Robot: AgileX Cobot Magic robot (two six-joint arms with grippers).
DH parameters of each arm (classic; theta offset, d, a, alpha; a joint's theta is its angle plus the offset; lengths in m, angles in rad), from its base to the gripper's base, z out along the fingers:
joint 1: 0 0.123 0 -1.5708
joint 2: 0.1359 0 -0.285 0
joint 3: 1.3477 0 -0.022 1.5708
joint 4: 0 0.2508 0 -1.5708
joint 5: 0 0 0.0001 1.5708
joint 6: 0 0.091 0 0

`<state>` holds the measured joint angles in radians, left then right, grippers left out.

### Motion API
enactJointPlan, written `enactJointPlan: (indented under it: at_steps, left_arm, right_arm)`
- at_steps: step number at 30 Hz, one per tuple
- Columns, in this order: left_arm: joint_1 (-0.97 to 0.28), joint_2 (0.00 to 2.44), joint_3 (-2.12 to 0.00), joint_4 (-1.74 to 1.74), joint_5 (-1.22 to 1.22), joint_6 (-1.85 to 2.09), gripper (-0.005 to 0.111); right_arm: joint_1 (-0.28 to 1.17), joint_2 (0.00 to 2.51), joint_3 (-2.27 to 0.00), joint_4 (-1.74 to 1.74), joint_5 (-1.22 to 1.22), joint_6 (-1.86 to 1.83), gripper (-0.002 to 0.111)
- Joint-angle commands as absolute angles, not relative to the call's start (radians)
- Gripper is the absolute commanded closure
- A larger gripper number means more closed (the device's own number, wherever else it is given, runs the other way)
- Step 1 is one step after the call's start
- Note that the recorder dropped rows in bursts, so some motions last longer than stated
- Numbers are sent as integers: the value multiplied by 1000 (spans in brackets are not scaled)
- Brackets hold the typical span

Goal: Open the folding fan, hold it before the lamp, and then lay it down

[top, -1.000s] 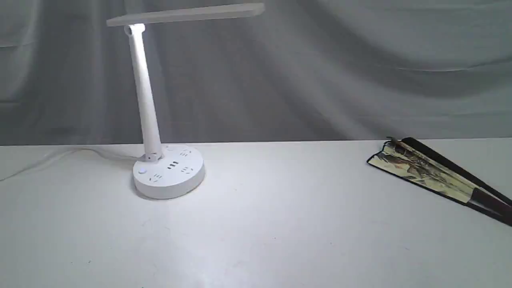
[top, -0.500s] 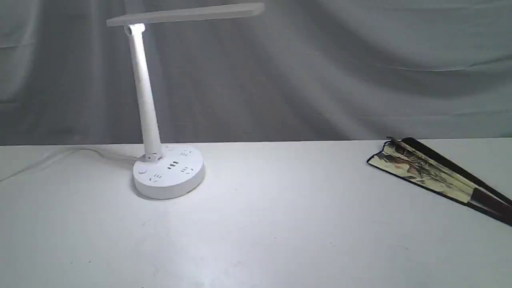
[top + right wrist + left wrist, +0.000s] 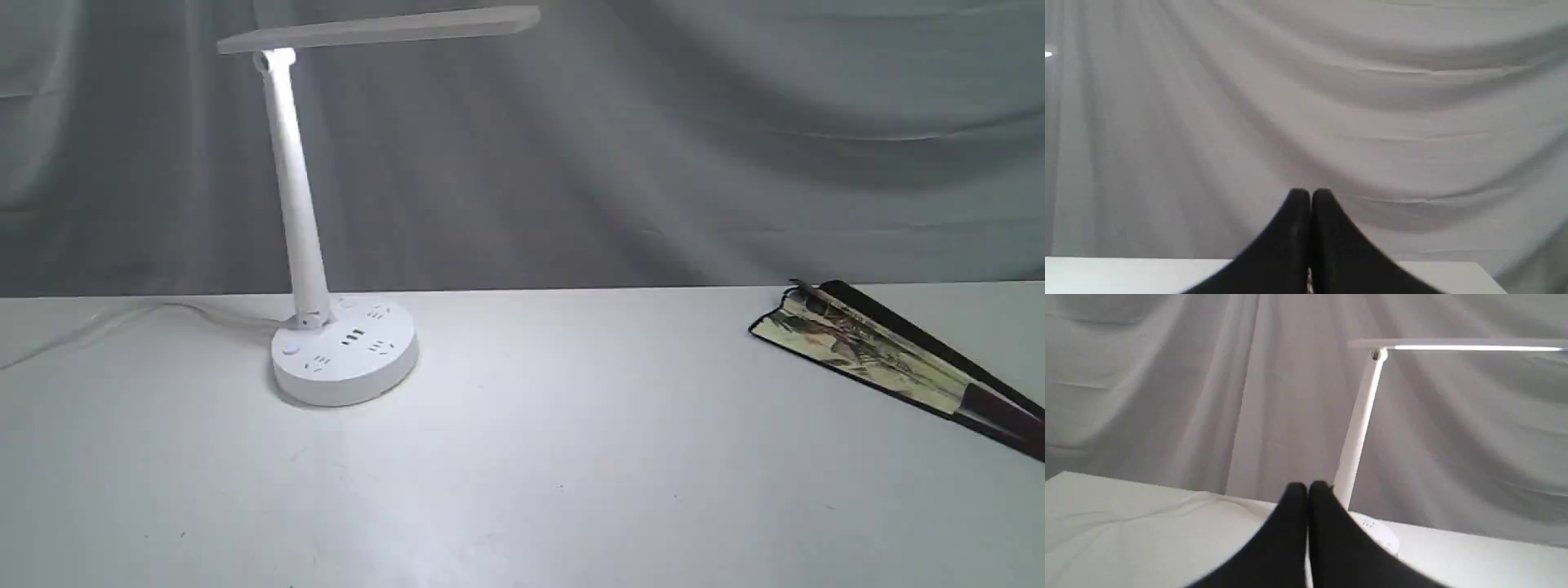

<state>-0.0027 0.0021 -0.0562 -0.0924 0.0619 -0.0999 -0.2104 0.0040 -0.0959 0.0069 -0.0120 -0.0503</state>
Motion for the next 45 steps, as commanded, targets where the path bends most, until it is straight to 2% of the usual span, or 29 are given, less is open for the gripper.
enactJointPlan:
  at_steps: [1,6,12,17,25,45]
  left_arm:
    - [0,0,-139,-101,88,-125,107]
    - [0,0,-250,-101,188,-135,107]
    - [0,0,-407,-79,374,-109,107]
    - [0,14,-500,-70,429,-76,107]
    - [0,272,-622,-46,575,-22,107]
    - [0,885,-701,-97,519,-22,107]
  right_arm:
    - [-208,0,-165,12,31,-45,108]
    - [-208,0,-249,50,65,-45,108]
    - [-208,0,-365,52,200,-45,108]
    - [-208,23,-482,52,341,-45,108]
    - [-208,259,-646,52,532,-47,108]
    - [-208,725,-720,79,443,-65,108]
